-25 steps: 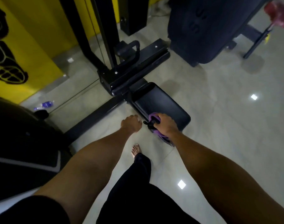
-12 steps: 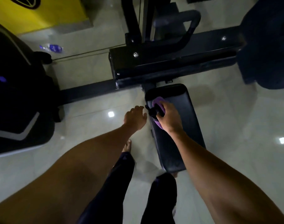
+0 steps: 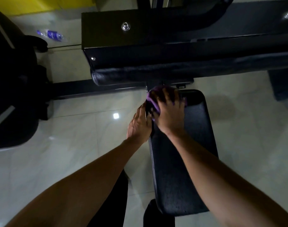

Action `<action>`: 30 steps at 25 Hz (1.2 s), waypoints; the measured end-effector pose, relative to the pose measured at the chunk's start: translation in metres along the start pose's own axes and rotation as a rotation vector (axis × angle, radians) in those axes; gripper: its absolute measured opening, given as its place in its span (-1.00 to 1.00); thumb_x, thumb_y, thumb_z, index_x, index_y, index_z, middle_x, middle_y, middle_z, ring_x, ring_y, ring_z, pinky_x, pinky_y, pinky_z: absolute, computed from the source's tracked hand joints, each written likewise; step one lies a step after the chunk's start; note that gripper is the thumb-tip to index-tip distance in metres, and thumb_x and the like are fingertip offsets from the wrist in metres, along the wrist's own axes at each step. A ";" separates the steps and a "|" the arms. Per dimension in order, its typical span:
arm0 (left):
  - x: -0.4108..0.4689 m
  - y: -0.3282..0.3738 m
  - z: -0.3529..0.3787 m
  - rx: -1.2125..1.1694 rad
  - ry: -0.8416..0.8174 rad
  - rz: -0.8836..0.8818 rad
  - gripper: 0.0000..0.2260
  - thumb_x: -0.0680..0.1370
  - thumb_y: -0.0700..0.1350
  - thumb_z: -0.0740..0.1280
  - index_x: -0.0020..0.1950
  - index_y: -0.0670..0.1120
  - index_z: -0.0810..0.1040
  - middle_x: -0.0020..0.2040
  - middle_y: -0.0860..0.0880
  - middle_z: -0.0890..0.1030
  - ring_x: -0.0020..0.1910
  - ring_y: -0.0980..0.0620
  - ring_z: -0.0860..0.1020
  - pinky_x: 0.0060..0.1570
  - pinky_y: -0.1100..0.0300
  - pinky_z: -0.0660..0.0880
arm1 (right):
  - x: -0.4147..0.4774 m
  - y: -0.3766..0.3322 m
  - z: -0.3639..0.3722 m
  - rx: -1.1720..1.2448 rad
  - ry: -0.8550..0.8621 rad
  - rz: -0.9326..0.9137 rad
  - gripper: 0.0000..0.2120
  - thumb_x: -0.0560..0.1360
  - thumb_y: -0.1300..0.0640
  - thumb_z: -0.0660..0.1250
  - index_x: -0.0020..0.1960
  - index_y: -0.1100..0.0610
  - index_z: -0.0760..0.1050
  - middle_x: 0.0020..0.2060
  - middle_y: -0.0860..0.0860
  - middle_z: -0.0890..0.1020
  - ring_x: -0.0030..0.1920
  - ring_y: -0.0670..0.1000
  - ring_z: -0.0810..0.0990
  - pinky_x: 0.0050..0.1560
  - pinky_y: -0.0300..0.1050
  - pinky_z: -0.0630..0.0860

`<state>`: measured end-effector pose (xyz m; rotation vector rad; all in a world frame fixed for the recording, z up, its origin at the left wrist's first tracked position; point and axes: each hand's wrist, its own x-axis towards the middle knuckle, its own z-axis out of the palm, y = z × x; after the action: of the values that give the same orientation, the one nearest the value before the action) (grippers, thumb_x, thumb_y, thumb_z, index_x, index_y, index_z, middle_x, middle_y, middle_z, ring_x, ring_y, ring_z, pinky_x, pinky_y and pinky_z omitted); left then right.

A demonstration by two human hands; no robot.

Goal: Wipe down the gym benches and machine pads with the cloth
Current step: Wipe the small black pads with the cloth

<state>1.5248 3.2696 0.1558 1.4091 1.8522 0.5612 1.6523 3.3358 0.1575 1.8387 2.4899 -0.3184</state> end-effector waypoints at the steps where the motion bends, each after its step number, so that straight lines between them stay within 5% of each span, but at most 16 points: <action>1: 0.000 0.000 0.002 -0.009 0.005 0.006 -0.55 0.70 0.00 0.04 0.60 -0.02 0.15 0.51 -0.11 0.36 0.23 -0.15 0.58 0.04 -0.10 0.63 | 0.013 0.010 -0.006 -0.003 -0.026 0.032 -0.37 0.55 -0.30 0.24 0.57 -0.17 0.24 0.60 0.07 0.22 0.59 0.33 0.08 0.53 0.45 0.03; 5: -0.004 0.009 0.004 -0.044 0.028 -0.024 -0.54 0.71 -0.06 0.07 0.62 -0.02 0.11 0.57 -0.08 0.30 0.44 -0.13 0.42 0.30 -0.11 0.50 | -0.032 0.030 -0.008 0.071 0.058 0.151 -0.38 0.57 -0.28 0.08 0.56 -0.04 0.30 0.58 0.14 0.28 0.59 0.34 0.09 0.54 0.44 0.03; 8: -0.004 0.009 0.007 -0.050 0.051 -0.028 -0.48 0.66 0.05 -0.03 0.62 -0.07 0.14 0.55 -0.10 0.33 0.45 -0.11 0.40 0.32 -0.10 0.49 | -0.057 0.006 -0.001 0.082 0.014 0.097 -0.34 0.53 -0.29 0.22 0.58 -0.13 0.25 0.59 0.12 0.26 0.60 0.34 0.06 0.54 0.44 -0.05; 11: 0.006 0.006 0.015 -0.041 0.086 -0.010 -0.54 0.69 -0.05 0.03 0.60 -0.09 0.17 0.53 -0.10 0.35 0.47 -0.06 0.37 0.37 -0.03 0.46 | 0.006 0.005 -0.015 0.048 -0.085 0.009 -0.26 0.49 -0.27 0.37 0.59 -0.20 0.17 0.60 0.05 0.18 0.61 0.28 0.02 0.54 0.36 -0.21; 15: 0.027 0.012 0.022 -0.005 0.117 -0.006 -0.50 0.69 -0.13 0.12 0.62 -0.12 0.11 0.59 -0.12 0.25 0.56 -0.08 0.22 0.49 -0.01 0.30 | 0.026 0.073 -0.025 -0.055 -0.039 -0.039 -0.32 0.48 -0.36 0.24 0.54 -0.17 0.23 0.50 0.03 0.32 0.51 0.23 0.26 0.48 0.33 0.23; 20: 0.035 0.029 0.038 -0.069 0.138 -0.074 -0.49 0.71 -0.09 0.09 0.62 -0.20 0.06 0.58 -0.23 0.20 0.57 -0.19 0.17 0.53 -0.14 0.22 | 0.031 0.073 -0.028 -0.086 -0.048 0.168 -0.35 0.45 -0.49 0.02 0.45 -0.22 0.31 0.46 0.03 0.38 0.49 0.29 0.28 0.45 0.38 0.18; 24: 0.037 0.018 0.044 -0.001 0.153 0.009 -0.49 0.68 -0.08 0.10 0.59 -0.27 0.15 0.53 -0.28 0.28 0.54 -0.22 0.23 0.47 -0.20 0.29 | 0.041 0.014 -0.020 0.035 0.052 -0.084 -0.52 0.57 -0.32 0.07 0.34 -0.17 0.51 0.37 0.01 0.51 0.44 0.23 0.39 0.47 0.35 0.18; 27: 0.037 0.022 0.043 -0.040 0.192 -0.021 -0.48 0.68 0.00 -0.01 0.59 -0.22 0.13 0.53 -0.25 0.28 0.52 -0.21 0.26 0.43 -0.20 0.35 | 0.027 0.069 -0.020 -0.033 0.036 -0.221 -0.52 0.60 -0.25 0.13 0.44 -0.10 0.44 0.45 0.05 0.45 0.49 0.23 0.33 0.48 0.31 0.24; 30: 0.035 0.025 0.043 -0.047 0.195 -0.038 -0.46 0.67 0.03 0.00 0.61 -0.17 0.07 0.53 -0.23 0.28 0.51 -0.22 0.28 0.41 -0.21 0.37 | 0.029 0.103 -0.026 -0.023 0.099 0.017 -0.52 0.58 -0.24 0.13 0.41 -0.08 0.44 0.39 0.08 0.48 0.42 0.24 0.38 0.39 0.27 0.34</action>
<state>1.5689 3.3070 0.1358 1.3253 2.0004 0.7406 1.7433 3.3969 0.1639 1.9110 2.5280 -0.2013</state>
